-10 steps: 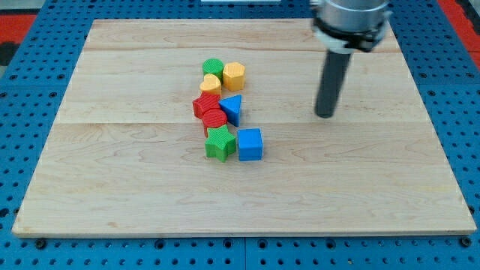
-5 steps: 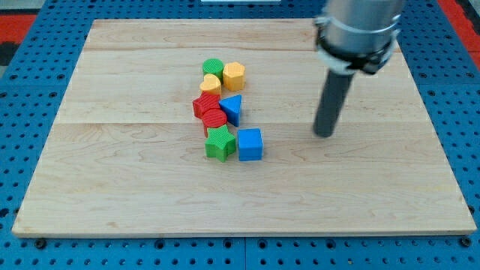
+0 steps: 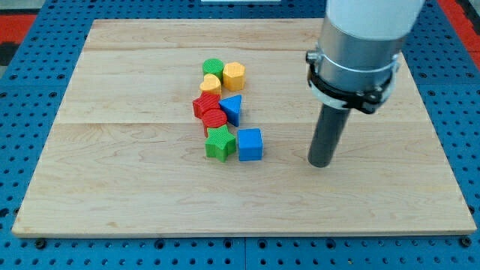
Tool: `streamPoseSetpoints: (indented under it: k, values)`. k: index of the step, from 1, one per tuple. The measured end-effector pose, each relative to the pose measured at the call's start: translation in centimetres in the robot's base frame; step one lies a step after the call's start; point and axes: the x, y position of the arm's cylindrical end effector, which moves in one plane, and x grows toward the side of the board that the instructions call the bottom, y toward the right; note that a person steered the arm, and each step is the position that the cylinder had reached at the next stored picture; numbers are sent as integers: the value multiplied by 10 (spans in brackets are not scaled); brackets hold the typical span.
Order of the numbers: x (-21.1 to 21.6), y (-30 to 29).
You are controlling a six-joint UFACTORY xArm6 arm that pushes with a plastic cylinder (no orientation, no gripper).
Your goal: Move blue blocks slightly left
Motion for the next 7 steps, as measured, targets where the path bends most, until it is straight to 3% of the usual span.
streamPoseSetpoints:
  k: [1, 3, 7]
  values:
    - [-15, -51]
    - [-16, -83]
    - [-42, -56]
